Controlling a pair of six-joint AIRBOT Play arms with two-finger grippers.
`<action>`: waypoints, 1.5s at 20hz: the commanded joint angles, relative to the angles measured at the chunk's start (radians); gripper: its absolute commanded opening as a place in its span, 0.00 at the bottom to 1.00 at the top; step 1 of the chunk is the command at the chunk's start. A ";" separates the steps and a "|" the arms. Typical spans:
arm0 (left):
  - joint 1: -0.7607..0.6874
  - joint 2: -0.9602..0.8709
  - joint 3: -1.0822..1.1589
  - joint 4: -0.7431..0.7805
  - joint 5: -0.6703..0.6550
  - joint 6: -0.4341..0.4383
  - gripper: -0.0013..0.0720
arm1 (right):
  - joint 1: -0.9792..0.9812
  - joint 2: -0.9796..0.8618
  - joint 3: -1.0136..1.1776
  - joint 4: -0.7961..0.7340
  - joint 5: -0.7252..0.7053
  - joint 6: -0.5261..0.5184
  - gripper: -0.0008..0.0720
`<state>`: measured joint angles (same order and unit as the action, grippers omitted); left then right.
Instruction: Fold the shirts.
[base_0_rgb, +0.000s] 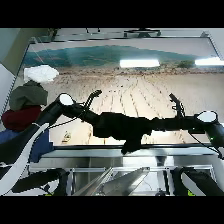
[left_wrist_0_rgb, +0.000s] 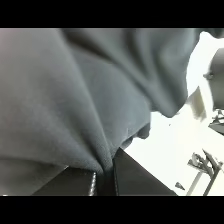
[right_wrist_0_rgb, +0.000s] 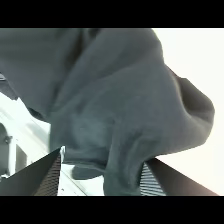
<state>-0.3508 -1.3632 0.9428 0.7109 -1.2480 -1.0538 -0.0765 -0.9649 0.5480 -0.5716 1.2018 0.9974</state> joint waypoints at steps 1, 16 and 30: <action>0.040 -0.001 -0.090 0.003 0.040 0.055 0.06 | 0.000 -0.006 0.001 -0.031 0.039 0.059 0.73; 0.083 -0.001 -0.105 0.003 0.108 0.130 0.06 | 0.134 0.256 -0.021 -0.247 0.100 0.418 0.78; 0.083 -0.001 -0.105 0.003 0.112 0.130 0.06 | 0.501 -0.145 -0.049 0.258 -0.475 0.190 0.93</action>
<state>-0.2684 -1.3632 0.8383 0.7116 -1.1313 -0.9241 0.4328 -1.0668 0.4488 -0.3824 0.7845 1.2423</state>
